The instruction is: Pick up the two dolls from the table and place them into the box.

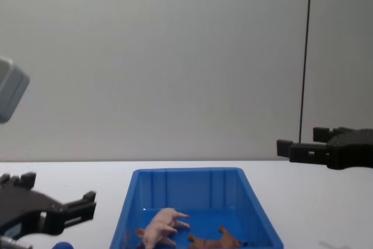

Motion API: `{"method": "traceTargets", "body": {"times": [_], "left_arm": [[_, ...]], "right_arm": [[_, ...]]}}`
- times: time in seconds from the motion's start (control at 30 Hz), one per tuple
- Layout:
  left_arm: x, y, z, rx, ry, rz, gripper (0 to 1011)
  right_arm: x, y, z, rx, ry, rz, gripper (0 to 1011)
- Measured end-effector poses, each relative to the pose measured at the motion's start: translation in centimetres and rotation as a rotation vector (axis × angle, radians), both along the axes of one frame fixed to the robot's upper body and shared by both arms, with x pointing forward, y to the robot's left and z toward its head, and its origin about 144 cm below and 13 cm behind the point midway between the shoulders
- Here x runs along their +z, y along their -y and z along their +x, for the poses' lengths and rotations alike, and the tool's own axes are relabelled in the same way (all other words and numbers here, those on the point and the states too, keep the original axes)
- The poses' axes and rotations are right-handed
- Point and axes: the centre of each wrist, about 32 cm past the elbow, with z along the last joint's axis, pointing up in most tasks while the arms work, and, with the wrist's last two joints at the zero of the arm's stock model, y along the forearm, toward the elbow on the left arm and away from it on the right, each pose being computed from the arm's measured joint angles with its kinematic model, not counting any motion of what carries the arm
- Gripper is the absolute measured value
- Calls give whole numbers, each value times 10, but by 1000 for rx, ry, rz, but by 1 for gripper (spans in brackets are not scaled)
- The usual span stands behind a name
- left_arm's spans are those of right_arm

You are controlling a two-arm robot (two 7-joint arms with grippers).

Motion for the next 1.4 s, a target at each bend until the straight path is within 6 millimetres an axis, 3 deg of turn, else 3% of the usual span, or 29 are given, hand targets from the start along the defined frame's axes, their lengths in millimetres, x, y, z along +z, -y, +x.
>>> {"method": "traceTargets", "body": {"times": [1.13, 1.4], "left_arm": [[-49, -30, 7, -98, -123, -67, 1001], [-53, -35, 14, -131, -136, -54, 837]], "right_arm": [[0, 1, -1, -1, 1, 0, 1001], [0, 1, -1, -1, 1, 0, 1001]]}}
